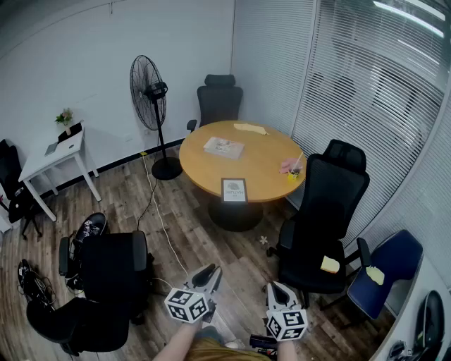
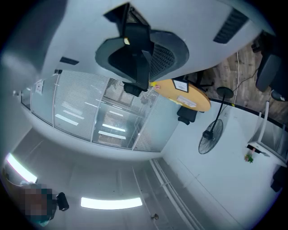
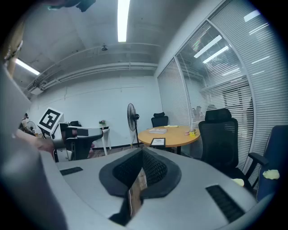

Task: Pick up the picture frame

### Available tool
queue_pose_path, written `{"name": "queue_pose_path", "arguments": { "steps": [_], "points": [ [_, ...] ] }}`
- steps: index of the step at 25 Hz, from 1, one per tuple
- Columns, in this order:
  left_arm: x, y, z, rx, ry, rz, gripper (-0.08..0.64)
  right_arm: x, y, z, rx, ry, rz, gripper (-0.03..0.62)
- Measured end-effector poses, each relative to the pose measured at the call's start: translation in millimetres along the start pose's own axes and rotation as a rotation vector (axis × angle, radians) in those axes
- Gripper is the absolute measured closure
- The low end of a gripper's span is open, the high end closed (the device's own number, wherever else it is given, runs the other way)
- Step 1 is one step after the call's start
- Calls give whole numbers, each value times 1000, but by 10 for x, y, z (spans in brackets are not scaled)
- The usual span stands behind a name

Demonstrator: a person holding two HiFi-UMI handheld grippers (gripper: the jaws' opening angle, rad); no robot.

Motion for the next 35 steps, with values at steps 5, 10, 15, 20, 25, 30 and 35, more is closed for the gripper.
{"name": "queue_pose_path", "arguments": {
  "steps": [5,10,15,20,25,30,35],
  "points": [
    [7,-3,35,-25,28,-18,454,-26,7,31,-5,-7,-18,580],
    [-47,68,21,-23,31,-50,443,-117,-24,-53,11,-5,-37,580],
    [-226,151,4,-28,27,-64,431,-302,-150,-40,-6,5,-37,580],
    [-499,331,23,-53,39,-83,431,-586,-340,26,-26,-3,-35,580],
    [-1005,681,64,-24,52,-96,431,-1129,-616,72,-27,10,-12,579],
    [-1683,1205,-7,4,97,-93,431,-1956,-894,74,-18,59,16,579],
    [-2403,1895,-231,14,137,-111,431,-2956,-1108,-26,-20,88,17,578]
  ]
}}
Point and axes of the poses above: the fingertips, and each gripper's own axes: x backward along the fingers, y to its left, z out of its underside, the point moved 6 cm from there along x, backward along the fingers, and after that the axes turned 7 degrees about -y, right-handed, at the moved point
